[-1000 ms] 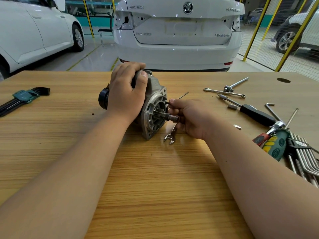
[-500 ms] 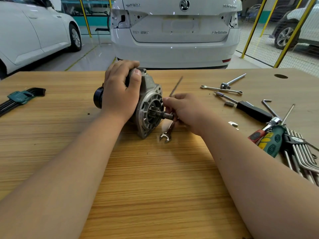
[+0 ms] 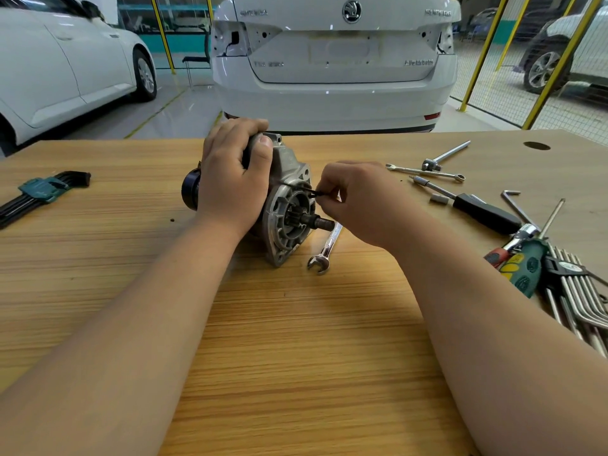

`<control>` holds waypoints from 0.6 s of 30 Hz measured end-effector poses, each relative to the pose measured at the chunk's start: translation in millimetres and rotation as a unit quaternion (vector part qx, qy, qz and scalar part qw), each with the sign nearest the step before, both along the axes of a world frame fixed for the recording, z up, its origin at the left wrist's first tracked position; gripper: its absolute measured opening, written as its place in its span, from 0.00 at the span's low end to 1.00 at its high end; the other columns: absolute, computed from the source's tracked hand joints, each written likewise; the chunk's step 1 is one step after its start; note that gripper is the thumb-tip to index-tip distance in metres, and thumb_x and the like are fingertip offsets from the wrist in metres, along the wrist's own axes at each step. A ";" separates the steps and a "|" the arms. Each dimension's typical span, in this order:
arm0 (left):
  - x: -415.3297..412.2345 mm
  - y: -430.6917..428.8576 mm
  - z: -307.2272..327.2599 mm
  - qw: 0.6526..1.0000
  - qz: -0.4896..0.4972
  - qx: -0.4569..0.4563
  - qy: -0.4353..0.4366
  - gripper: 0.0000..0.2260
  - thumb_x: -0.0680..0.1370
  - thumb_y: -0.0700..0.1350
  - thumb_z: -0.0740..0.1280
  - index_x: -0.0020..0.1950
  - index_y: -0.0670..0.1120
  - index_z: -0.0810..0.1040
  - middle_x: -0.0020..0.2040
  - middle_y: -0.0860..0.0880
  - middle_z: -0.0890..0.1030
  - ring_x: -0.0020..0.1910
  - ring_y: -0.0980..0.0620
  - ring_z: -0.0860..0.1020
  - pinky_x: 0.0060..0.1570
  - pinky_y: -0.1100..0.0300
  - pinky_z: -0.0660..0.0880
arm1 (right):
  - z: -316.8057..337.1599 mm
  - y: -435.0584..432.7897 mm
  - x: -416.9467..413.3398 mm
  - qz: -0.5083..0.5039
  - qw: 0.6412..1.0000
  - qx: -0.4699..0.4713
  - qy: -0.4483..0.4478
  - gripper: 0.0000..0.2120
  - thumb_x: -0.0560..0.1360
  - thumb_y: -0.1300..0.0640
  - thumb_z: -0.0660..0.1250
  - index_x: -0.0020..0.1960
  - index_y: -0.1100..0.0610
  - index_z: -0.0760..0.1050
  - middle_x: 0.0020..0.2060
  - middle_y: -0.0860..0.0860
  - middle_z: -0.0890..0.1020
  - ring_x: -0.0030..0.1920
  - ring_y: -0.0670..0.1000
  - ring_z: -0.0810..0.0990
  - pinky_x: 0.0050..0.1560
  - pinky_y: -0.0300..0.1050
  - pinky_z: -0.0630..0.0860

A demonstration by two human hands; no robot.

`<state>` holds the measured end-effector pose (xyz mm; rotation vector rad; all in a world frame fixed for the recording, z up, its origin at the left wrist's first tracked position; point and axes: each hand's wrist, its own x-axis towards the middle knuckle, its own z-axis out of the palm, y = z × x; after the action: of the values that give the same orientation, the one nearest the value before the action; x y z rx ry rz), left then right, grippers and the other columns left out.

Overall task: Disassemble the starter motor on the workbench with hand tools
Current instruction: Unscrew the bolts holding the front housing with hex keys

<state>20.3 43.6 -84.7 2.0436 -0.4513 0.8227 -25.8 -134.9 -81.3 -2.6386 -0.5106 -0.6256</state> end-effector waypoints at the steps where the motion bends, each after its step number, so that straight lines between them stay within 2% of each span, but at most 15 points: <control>1: 0.0 0.0 -0.1 1.000 0.000 -0.001 0.001 0.15 0.81 0.47 0.57 0.64 0.45 0.77 0.61 0.49 0.76 0.66 0.52 0.68 0.66 0.58 0.63 | 0.0 -2.5 -0.6 -0.005 1.000 0.023 0.000 0.02 0.76 0.57 0.67 0.45 0.53 0.78 0.36 0.43 0.76 0.37 0.44 0.73 0.36 0.40 0.70; 4: -0.4 -0.4 -0.5 1.000 -0.001 -0.001 0.001 0.15 0.81 0.47 0.58 0.63 0.45 0.77 0.60 0.53 0.75 0.65 0.53 0.68 0.67 0.58 0.63 | -4.4 -4.9 0.0 -0.040 0.981 0.179 0.063 0.06 0.74 0.56 0.70 0.39 0.50 0.77 0.31 0.42 0.77 0.29 0.38 0.74 0.27 0.30 0.68; 6: -0.2 -0.7 -0.2 1.000 -0.001 0.000 0.001 0.15 0.81 0.47 0.58 0.63 0.45 0.77 0.59 0.54 0.74 0.66 0.54 0.68 0.67 0.58 0.63 | -8.5 -1.4 2.4 -0.049 0.943 0.294 0.150 0.07 0.74 0.55 0.70 0.38 0.53 0.77 0.28 0.45 0.79 0.25 0.40 0.73 0.27 0.34 0.70; 9: -0.1 -0.1 0.2 1.000 -0.001 -0.002 0.002 0.15 0.81 0.47 0.58 0.63 0.45 0.77 0.60 0.53 0.75 0.65 0.54 0.68 0.67 0.58 0.63 | -14.4 5.4 7.2 -0.034 0.855 0.446 0.263 0.10 0.75 0.56 0.69 0.37 0.57 0.75 0.26 0.48 0.77 0.24 0.46 0.72 0.26 0.42 0.71; 12: -0.8 0.2 0.2 1.000 0.000 0.000 0.004 0.14 0.81 0.47 0.58 0.63 0.45 0.77 0.61 0.50 0.76 0.66 0.53 0.68 0.67 0.56 0.64 | -17.2 10.6 11.0 -0.037 0.809 0.502 0.305 0.07 0.76 0.56 0.68 0.39 0.57 0.77 0.25 0.47 0.76 0.24 0.46 0.71 0.24 0.39 0.69; 15: -1.4 -0.3 0.7 1.000 -0.002 -0.001 0.005 0.14 0.81 0.46 0.58 0.63 0.45 0.77 0.60 0.52 0.75 0.65 0.53 0.68 0.69 0.53 0.63 | -18.6 15.3 12.2 -0.052 0.771 0.549 0.319 0.05 0.76 0.57 0.69 0.43 0.58 0.77 0.24 0.47 0.76 0.24 0.45 0.72 0.22 0.39 0.67; 18: -1.5 -0.6 0.8 1.000 -0.003 -0.003 0.004 0.14 0.81 0.46 0.58 0.63 0.45 0.77 0.60 0.50 0.76 0.65 0.53 0.68 0.69 0.53 0.63 | -19.3 17.9 12.0 -0.078 0.754 0.561 0.332 0.05 0.76 0.56 0.69 0.43 0.57 0.77 0.24 0.47 0.77 0.23 0.46 0.72 0.20 0.38 0.65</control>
<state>18.8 43.0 -84.0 2.0384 -0.4494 0.8125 -13.9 -117.1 -100.6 -1.5282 0.2741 0.0601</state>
